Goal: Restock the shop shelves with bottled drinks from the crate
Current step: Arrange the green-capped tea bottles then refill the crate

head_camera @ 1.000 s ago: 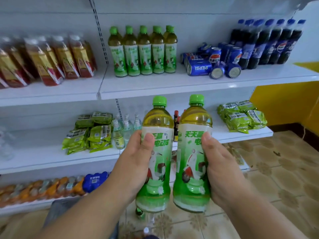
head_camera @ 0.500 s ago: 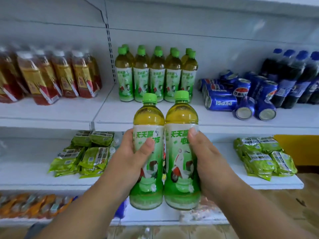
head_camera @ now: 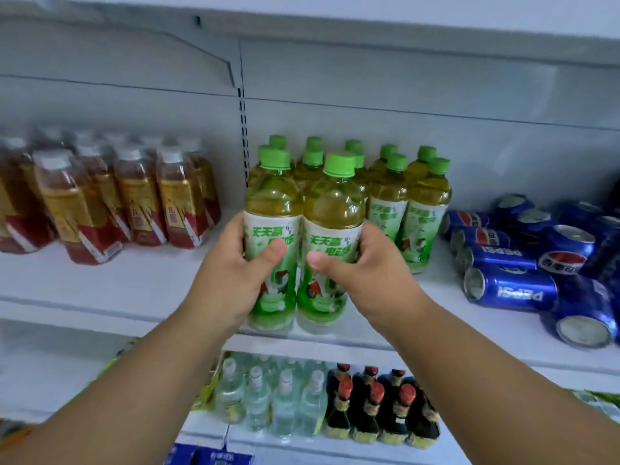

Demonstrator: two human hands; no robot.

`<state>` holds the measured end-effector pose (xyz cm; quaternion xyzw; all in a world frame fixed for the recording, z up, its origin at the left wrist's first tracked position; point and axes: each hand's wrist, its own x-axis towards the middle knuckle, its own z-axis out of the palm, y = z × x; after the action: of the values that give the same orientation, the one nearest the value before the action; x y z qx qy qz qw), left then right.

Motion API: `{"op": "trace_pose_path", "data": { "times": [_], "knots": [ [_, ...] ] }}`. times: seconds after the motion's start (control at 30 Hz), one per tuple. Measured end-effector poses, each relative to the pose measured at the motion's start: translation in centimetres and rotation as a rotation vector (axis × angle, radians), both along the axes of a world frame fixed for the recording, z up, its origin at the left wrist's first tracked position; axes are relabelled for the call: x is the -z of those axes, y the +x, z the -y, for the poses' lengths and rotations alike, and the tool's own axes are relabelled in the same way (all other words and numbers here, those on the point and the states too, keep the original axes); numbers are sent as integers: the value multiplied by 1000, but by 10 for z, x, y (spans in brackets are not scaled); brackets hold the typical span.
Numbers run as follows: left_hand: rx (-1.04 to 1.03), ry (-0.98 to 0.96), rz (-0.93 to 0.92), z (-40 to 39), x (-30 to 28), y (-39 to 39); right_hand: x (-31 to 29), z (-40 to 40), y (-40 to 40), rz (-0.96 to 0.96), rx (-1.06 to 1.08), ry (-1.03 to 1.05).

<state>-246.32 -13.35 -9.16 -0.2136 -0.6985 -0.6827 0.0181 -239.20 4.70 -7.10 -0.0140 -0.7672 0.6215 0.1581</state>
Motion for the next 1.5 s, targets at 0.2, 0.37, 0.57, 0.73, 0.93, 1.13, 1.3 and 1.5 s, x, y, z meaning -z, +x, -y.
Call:
{"op": "trace_pose_path", "data": {
  "times": [0.2,0.37,0.57,0.73,0.93,1.13,1.3,1.5],
  "knots": [
    [-144,-202,-56,3,16,-45,21,1,-38,46,101,62],
    [-153,-233,-59,7,24,-64,31,1,-54,41,139,105],
    [-117,-211,-84,6,27,-68,31,2,-60,-6,143,226],
    [-116,-303,-121,12,39,-59,39,4,-59,25,270,510],
    [-157,-354,-198,4,39,-63,45,6,-68,8,349,540],
    [-207,-296,-231,0,42,-63,45,6,-75,-5,383,540],
    [-239,-257,-198,-1,52,-63,45,5,-74,-6,383,540],
    [-183,-224,-209,1,55,-60,45,7,-75,-6,393,540]
  ]
}}
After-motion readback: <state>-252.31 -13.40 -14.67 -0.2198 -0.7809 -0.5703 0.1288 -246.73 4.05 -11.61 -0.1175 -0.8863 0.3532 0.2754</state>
